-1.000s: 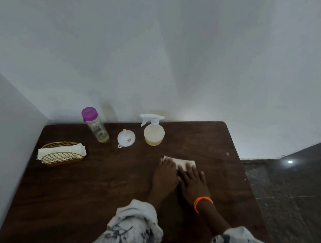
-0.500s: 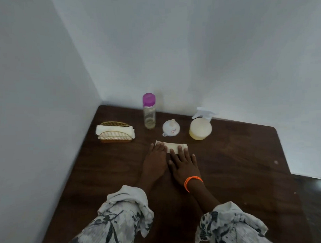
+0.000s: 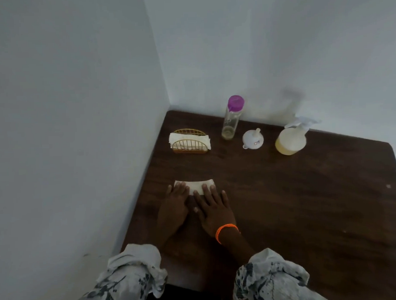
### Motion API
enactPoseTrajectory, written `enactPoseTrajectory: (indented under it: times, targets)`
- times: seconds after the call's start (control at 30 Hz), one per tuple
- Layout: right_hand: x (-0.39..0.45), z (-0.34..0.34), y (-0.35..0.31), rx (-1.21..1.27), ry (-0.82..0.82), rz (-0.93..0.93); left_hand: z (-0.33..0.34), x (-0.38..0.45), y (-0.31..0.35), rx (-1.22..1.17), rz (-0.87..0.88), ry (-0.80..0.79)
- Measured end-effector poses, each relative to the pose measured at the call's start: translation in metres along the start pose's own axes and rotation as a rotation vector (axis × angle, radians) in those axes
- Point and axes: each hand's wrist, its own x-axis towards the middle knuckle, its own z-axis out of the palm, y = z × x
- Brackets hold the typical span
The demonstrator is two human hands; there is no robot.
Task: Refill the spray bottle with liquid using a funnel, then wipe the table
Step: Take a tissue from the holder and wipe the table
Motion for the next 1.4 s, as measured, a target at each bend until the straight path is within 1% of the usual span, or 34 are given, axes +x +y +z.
enactPoseTrajectory:
  times: [0.17,0.3,0.37,0.4,0.5,0.57,0.63,0.73,0.8,0.87,0.97,1.03,1.17,1.23,1.4]
  targets:
    - [-0.065,0.03,0.001,-0.005,0.027,0.044,0.031,-0.053,0.028,-0.044,0.054,-0.083]
    - [-0.119,0.04,0.024,0.022,0.029,0.152,0.052,-0.082,0.073,-0.015,0.114,-0.16]
    - [-0.144,0.041,0.041,0.023,0.027,0.194,0.056,-0.086,0.101,0.021,0.166,-0.228]
    - [-0.153,0.04,0.05,0.023,0.034,0.223,0.056,-0.083,0.114,0.036,0.192,-0.257]
    - [-0.16,0.032,0.075,0.048,0.039,0.309,0.05,-0.06,0.144,0.089,0.253,-0.248]
    - [-0.146,0.023,0.092,0.055,0.054,0.348,0.049,-0.032,0.153,0.121,0.26,-0.237]
    - [-0.118,0.007,0.104,0.068,0.067,0.37,0.041,0.0,0.153,0.133,0.224,-0.254]
    - [-0.071,-0.019,0.106,0.115,0.06,0.365,0.022,0.045,0.143,0.115,0.159,-0.2]
    - [-0.044,-0.032,0.098,0.113,0.046,0.323,0.009,0.062,0.125,0.116,0.098,-0.183]
    - [-0.026,-0.036,0.086,0.09,0.016,0.255,0.001,0.064,0.102,0.087,0.045,-0.171]
    - [-0.026,-0.026,0.065,0.071,-0.022,0.163,0.0,0.039,0.077,-0.067,0.035,-0.1]
    - [-0.044,-0.011,0.057,0.056,-0.018,0.112,0.003,0.016,0.069,-0.112,0.078,-0.041]
    - [-0.103,0.021,0.059,0.002,0.027,0.078,0.023,-0.032,0.08,-0.157,0.196,-0.063]
    - [-0.135,0.029,0.067,-0.001,0.034,0.109,0.033,-0.053,0.102,-0.16,0.218,-0.109]
    - [-0.202,0.035,0.103,0.002,0.011,0.216,0.056,-0.078,0.176,-0.008,0.286,-0.284]
